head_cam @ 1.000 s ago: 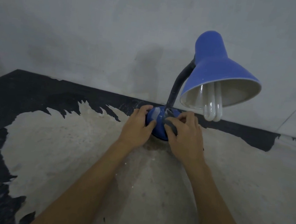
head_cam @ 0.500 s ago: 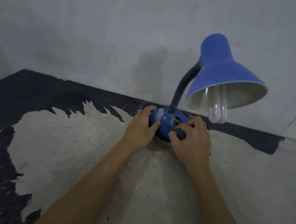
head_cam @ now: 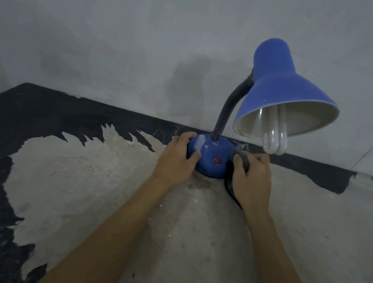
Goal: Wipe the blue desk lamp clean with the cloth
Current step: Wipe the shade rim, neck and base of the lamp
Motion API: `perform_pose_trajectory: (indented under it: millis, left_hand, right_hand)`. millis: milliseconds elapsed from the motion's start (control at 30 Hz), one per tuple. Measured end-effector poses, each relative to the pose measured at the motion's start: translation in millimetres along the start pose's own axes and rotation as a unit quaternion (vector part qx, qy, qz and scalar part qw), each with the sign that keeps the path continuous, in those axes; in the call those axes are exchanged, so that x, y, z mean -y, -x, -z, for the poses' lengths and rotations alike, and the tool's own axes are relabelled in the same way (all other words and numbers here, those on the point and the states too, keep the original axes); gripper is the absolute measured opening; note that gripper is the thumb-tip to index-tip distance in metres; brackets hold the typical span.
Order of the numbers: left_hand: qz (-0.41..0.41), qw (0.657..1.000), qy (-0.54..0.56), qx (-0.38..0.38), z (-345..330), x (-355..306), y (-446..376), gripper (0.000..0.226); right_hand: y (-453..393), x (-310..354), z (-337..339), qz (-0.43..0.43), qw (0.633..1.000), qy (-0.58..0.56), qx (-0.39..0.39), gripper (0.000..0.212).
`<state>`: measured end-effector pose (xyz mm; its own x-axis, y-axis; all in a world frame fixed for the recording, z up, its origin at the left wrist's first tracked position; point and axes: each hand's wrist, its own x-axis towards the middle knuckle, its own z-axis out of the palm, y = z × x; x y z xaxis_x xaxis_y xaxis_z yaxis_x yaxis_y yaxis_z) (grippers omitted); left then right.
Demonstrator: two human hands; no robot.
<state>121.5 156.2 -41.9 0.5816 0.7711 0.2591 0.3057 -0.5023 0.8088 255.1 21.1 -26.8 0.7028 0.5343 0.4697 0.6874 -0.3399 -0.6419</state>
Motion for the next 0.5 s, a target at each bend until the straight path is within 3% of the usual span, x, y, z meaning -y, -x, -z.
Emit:
perform_pose_trajectory:
  millis: [200, 500]
  left_hand:
    - [-0.004, 1.000, 0.005, -0.011, -3, -1, 1, 0.047]
    - [-0.008, 1.000, 0.024, -0.015, 0, -7, 2, 0.040]
  right_hand:
    - [0, 14, -5, 0.089, 0.996, 0.020, 0.018, 0.022]
    - [-13, 33, -26, 0.133, 0.988, 0.014, 0.075, 0.022]
